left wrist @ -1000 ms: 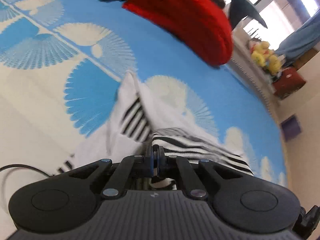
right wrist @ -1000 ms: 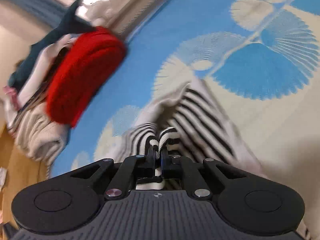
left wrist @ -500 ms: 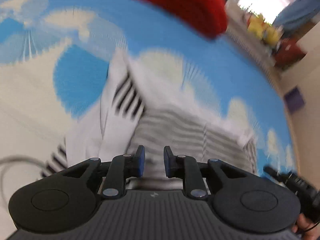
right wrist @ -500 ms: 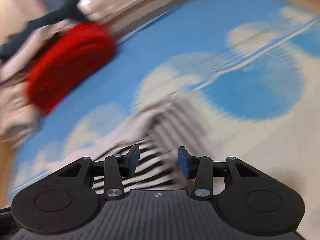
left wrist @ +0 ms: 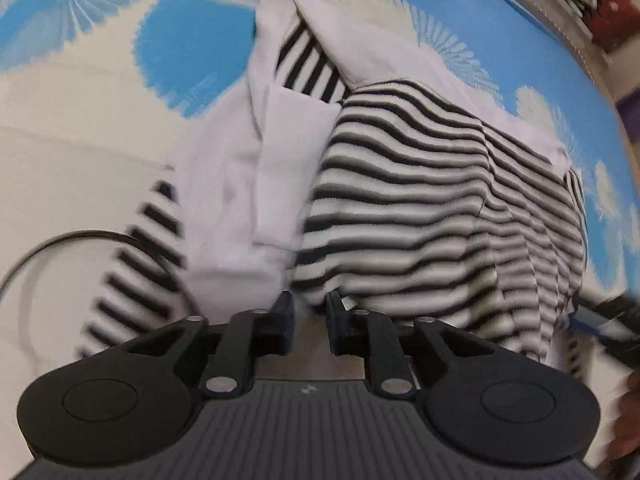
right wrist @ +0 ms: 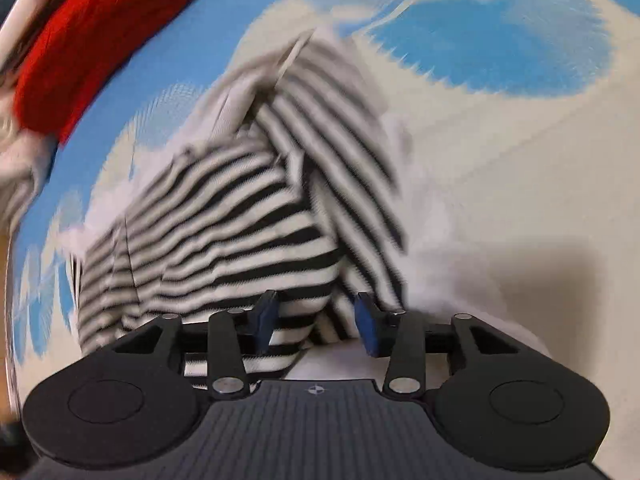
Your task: Fold small clothes
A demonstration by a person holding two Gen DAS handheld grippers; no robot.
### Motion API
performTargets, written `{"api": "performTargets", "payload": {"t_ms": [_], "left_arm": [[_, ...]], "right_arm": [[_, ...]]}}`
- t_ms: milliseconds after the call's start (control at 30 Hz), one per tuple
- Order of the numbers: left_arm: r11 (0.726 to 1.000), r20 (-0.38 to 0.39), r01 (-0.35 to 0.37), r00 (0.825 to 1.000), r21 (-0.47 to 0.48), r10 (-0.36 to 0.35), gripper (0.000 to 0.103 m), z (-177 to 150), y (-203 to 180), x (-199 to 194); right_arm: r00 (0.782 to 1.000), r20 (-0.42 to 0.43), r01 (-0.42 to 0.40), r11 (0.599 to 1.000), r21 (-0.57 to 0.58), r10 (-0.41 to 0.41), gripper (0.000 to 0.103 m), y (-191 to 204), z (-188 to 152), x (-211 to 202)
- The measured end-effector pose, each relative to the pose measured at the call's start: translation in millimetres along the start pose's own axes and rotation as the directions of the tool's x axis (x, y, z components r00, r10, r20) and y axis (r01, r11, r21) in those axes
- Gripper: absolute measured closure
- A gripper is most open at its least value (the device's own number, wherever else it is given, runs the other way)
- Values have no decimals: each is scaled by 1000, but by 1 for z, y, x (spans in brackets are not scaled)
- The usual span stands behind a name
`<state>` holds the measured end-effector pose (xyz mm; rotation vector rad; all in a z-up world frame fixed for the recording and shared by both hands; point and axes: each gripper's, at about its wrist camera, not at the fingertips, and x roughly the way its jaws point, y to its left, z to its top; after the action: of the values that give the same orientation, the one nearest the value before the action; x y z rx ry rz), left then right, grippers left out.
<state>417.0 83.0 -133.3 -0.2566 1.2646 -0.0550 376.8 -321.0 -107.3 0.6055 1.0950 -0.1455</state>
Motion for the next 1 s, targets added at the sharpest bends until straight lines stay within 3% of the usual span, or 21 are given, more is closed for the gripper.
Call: {"api": "performTargets", "payload": {"t_ms": [133,267,367,533,567,600,633,667,700,733,833,900,1000], "left_arm": [[993,161,88,982,75,-99,80,-17,8,-79],[989,229,112,964,99,-132,78,-42,19,-140],[987,279,126,948,103,-151,67,-84,35,-170],[991,348,119,928,67,-135,65,-167,68,-173],[994,304,109,947,-9,-101,65,-172,74,-167],[990,297,138,947,-42,-120,64,-177,79,-168],[986,328,162,935,-48,-137,58,-182,81,-173],[988,339,145,933,-51,-120,52,-184,81,-172],[993,336,107,938,-58,-82,40,-184,79,-170],[994,328,83,943,-70,-56,32,-183,78,-166],[989,233,106,969,-104,-79,20,-178,76,-146],[990,168,95,983,-109,-76,19,-172,74,-128],[992,114,27,993,-121,-13,19,-174,73,-104]], "right_arm": [[974,209,-77,994,-75,91,52,1,-8,-99],[943,281,-148,982,-117,176,51,-21,-36,-181],[924,327,-156,976,-151,198,44,-47,-70,-219],[938,322,-98,989,-109,129,43,-101,-137,-219],[942,316,-89,991,-101,116,43,-111,-152,-213],[956,282,-60,996,-67,76,44,-121,-164,-202],[976,213,-46,999,13,42,45,-126,-168,-191],[978,189,-99,993,63,85,45,-133,-172,-186],[979,171,-126,989,76,112,46,-135,-173,-180],[984,149,-102,993,59,93,46,-133,-174,-175],[993,114,-11,1000,18,8,44,-128,-174,-159],[997,82,10,1000,18,-11,43,-130,-174,-149],[996,59,64,998,12,-64,38,-128,-179,-138]]}}
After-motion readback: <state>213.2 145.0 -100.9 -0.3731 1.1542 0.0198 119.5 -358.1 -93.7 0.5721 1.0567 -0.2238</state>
